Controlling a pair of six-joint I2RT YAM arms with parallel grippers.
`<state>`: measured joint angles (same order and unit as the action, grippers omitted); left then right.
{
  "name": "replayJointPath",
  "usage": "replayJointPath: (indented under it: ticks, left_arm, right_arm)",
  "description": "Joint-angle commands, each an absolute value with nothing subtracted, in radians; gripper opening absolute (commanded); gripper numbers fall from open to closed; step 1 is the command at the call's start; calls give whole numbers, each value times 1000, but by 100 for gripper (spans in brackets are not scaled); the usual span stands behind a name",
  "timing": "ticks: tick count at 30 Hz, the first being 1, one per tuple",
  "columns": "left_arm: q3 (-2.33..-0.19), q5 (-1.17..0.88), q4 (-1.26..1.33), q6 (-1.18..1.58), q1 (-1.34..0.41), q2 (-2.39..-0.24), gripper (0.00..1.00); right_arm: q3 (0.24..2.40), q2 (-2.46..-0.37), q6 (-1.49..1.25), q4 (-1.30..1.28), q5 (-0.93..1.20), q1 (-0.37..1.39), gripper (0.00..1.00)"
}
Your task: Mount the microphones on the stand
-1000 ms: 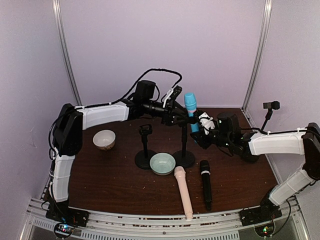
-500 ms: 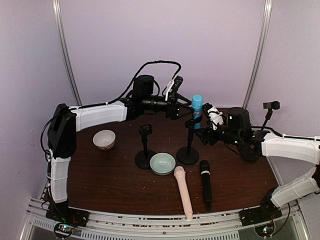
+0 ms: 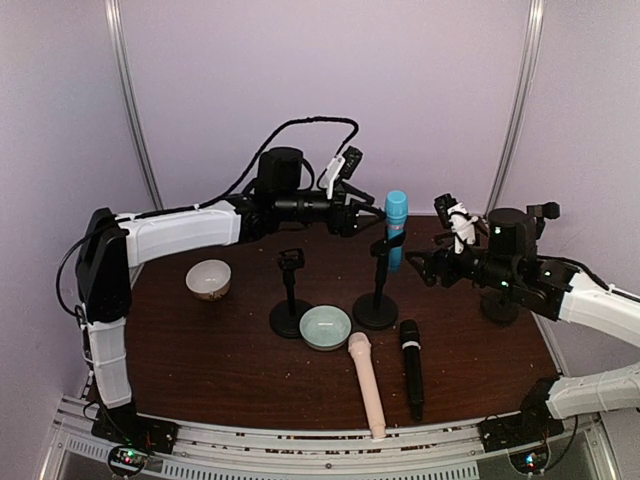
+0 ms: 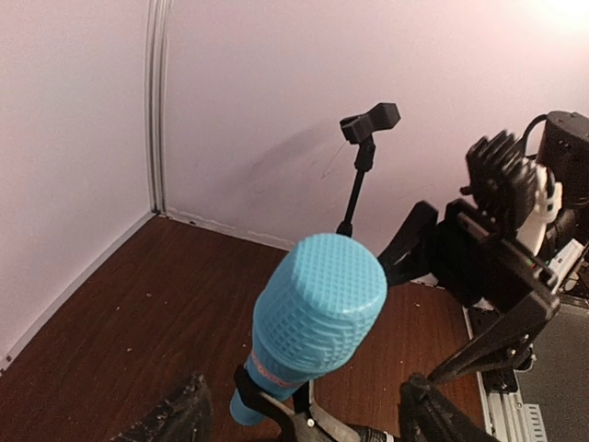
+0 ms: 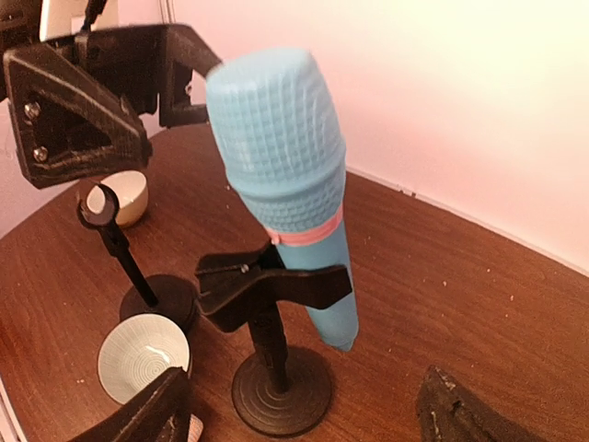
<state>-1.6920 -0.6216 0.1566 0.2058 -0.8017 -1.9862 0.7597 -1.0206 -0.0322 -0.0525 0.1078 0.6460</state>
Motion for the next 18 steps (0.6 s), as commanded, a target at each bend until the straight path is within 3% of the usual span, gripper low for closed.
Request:
replayJointPath:
  ticks: [1, 5, 11, 18]
  left_arm:
    - [-1680, -425, -95, 87, -804, -1831, 72]
    - [-1611, -317, -259, 23, -804, -1723, 72]
    - [-1293, -230, -51, 63, -804, -1513, 74]
    - [-1324, -276, -131, 120, -810, -1511, 73]
  right_arm:
    - [787, -974, 8, -26, 74, 652, 87]
    - [851, -1046, 32, 21, 88, 653, 88]
    - [947, -1200, 59, 93, 138, 653, 85]
    - [1020, -1304, 107, 117, 117, 656, 79]
